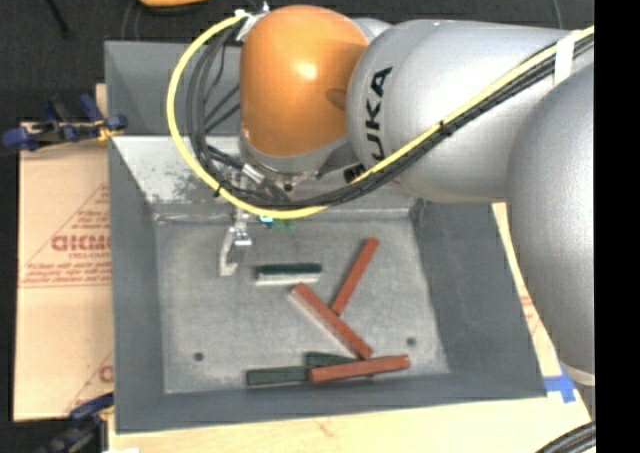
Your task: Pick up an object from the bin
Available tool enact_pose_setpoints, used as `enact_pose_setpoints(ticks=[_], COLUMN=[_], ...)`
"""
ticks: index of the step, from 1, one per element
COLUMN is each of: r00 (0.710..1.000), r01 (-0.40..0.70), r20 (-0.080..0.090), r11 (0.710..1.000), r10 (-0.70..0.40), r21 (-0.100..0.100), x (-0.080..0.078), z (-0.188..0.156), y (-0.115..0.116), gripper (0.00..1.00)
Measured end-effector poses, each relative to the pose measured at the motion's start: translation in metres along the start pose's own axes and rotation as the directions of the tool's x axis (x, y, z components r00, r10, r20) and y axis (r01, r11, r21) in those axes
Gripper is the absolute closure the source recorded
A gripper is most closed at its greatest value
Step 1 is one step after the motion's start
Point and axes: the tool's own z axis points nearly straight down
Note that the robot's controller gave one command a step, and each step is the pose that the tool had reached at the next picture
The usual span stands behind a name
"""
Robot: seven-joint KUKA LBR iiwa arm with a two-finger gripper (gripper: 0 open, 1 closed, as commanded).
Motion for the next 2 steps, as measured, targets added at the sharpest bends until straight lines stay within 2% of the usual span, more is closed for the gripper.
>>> enact_pose_setpoints(ticks=[1, 2], r00=[1.000, 1.000], r01=[-0.004, -0.024], r20=[0.008, 0.013], r11=[1.000, 1.000], r10=[0.004, 0.024], r21=[-0.002, -0.003], x=[-0.002, -0.013], z=[-0.005, 0.059], y=[-0.001, -0.034], gripper=[0.00, 0.00])
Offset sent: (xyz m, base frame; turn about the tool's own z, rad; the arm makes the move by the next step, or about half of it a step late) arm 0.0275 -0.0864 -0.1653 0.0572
